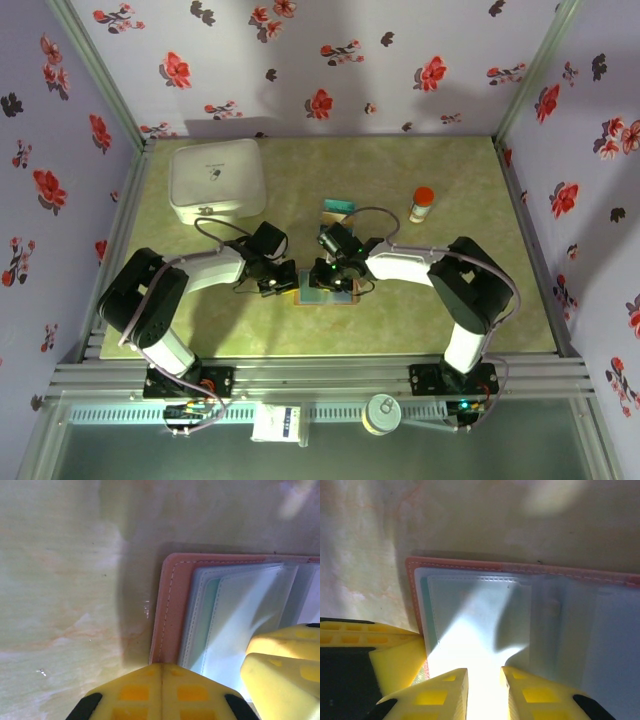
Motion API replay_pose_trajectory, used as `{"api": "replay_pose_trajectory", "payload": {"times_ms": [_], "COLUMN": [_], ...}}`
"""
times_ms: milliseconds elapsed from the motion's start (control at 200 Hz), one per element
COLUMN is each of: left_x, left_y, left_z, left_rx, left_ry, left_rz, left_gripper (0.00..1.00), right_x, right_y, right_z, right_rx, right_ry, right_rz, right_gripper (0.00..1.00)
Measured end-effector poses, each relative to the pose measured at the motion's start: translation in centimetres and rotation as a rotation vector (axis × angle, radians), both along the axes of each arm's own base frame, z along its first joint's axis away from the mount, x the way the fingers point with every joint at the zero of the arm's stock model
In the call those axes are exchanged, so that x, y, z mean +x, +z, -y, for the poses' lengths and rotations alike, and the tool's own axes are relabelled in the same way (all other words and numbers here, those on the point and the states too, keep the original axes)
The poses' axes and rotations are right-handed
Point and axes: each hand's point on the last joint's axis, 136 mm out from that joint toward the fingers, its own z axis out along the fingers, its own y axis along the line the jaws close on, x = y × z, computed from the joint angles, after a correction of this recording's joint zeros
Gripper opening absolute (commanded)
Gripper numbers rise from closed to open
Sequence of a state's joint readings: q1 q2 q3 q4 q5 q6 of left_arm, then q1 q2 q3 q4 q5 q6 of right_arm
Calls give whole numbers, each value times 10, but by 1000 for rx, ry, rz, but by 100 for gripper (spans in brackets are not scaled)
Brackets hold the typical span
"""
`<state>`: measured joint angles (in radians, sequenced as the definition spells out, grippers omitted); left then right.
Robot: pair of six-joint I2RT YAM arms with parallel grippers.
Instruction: Take the credit cards out of the card holder
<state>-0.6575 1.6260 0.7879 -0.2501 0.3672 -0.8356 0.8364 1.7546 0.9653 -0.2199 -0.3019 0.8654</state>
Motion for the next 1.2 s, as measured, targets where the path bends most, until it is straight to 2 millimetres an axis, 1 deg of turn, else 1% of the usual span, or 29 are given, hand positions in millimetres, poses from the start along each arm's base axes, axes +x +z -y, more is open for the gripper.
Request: {"api": "replay_pose_trajectory", "payload": {"times_ms": [230, 625, 760, 830, 925, 1080, 1200], "left_x": [0, -1, -2, -2, 3, 12, 10], "left_y": [0, 0, 2, 6, 16, 37, 42], "left_z": [0, -1, -3, -3, 1, 15, 24], "left_rx": [1, 9, 13, 11, -3, -48, -76], "left_ry": [0, 0, 2, 3, 3, -3, -10], "left_rz": [0, -10, -10, -5, 14, 58, 58], "left_gripper": [4, 5, 7, 9, 13, 20, 25], "right_x": [-2, -4, -4, -3, -3, -3, -2], "right_y": [1, -5, -6, -6, -7, -8, -8], "right_z": [14, 20, 23, 24, 24, 25, 25], "right_rx": [-64, -64, -41, -26, -2, 39, 67], "right_ry": [-11, -12, -17, -21, -25, -40, -48], "right_rz": [12, 19, 19, 20, 16, 8, 1], "right_gripper": [25, 20, 19, 19, 18, 18, 17]}}
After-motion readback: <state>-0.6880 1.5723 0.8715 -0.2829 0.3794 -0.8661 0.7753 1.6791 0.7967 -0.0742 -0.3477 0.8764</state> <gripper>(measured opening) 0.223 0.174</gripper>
